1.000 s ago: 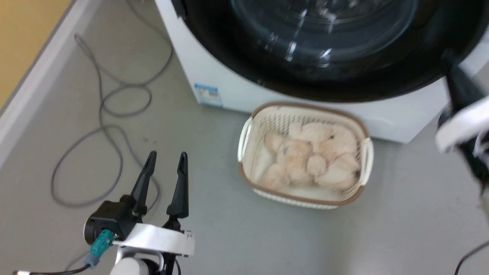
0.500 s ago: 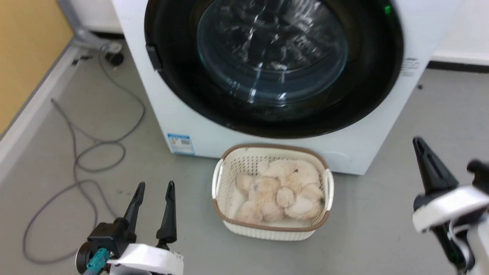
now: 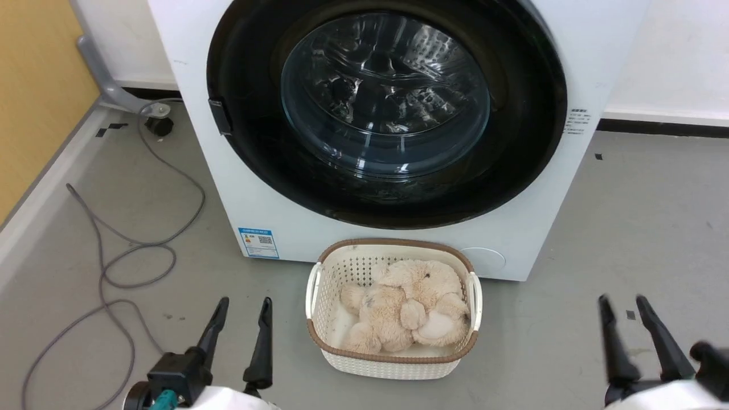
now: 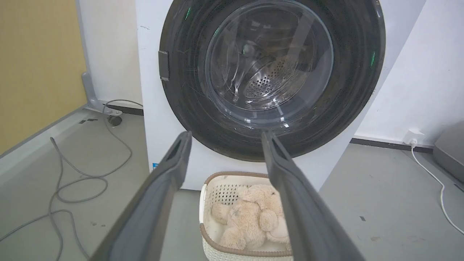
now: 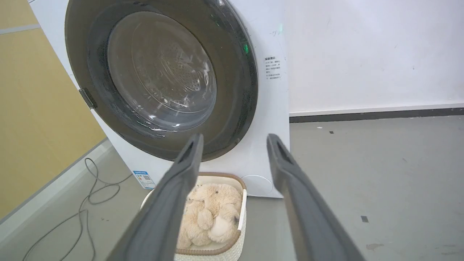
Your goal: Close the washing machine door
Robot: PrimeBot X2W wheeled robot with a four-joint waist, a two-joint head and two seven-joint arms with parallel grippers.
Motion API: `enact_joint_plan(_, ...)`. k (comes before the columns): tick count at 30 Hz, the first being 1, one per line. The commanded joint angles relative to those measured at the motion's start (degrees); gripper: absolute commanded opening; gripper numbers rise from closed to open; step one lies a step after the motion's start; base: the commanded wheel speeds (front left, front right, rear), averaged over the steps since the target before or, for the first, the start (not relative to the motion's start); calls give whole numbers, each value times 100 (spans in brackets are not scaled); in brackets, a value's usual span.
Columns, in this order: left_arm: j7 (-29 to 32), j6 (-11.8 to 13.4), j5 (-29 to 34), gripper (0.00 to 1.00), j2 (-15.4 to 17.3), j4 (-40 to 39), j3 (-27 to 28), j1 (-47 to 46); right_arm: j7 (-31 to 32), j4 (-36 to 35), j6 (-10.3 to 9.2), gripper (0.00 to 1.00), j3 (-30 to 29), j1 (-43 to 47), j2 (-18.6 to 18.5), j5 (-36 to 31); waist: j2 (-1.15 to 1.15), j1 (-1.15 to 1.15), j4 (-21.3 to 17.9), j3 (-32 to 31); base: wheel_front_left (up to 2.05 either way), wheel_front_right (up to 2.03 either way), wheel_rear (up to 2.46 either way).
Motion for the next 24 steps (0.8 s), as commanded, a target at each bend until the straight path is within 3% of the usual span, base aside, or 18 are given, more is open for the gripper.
enact_joint_plan(1, -25, -10, 49, 100, 24, 16, -14, 75, -13, -62, -3, 100, -17, 115, 65, -58, 0, 1, -7, -14, 0, 0, 0)
enact_joint_plan(10, -25, -2, 242, 100, 47, -6, -109, 174, -24, -346, -3, 100, -141, 485, 377, -333, 0, 1, -23, -74, 0, 0, 0)
enact_joint_plan(24, -25, 103, 242, 100, 31, 62, -76, 172, -64, -325, -3, 100, -81, 478, 385, -402, 0, 1, 11, -63, 0, 0, 0)
